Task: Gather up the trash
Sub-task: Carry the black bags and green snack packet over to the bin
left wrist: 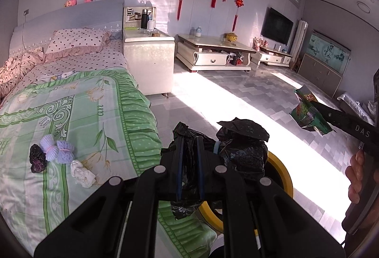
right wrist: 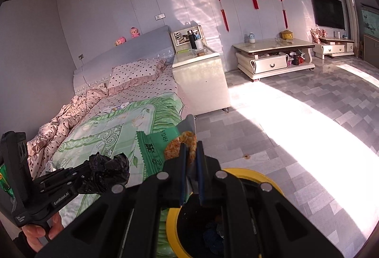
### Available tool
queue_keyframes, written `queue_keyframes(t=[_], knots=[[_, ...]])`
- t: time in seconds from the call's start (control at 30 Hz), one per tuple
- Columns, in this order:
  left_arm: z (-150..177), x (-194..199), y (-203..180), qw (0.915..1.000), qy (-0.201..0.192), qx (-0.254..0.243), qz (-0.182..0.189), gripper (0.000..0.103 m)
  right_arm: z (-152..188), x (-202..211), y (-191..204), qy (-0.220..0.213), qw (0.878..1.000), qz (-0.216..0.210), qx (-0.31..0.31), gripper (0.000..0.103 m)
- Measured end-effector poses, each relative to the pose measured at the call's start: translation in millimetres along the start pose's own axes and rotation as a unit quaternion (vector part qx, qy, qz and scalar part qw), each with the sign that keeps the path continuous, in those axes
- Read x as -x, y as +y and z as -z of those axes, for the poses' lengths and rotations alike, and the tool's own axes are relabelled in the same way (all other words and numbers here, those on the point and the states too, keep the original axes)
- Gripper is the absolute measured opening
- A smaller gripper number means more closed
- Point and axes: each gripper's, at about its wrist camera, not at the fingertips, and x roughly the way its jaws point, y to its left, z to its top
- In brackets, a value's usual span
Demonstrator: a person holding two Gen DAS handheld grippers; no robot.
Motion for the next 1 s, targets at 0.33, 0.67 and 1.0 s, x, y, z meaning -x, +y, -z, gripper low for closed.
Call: queue_keyframes(t=[0.33, 0.67, 1.0], knots=[[27, -63, -28, 0.9982, 0.050, -0.016, 0.027, 0.009, 20, -34, -45, 0.030, 0.998, 0.032, -0.037, 0.008], [61, -106, -44, 0.9945, 0.090, -0.023, 0.048, 0.010, 45, -69, -77, 0.068, 0.994, 0.054, -0.066, 0.008], [71, -116, -47, 0.9921, 0.104, -0.024, 0.065, 0.015, 54, -71, -89, 0.075, 0.992, 0.066, -0.080, 0.013]])
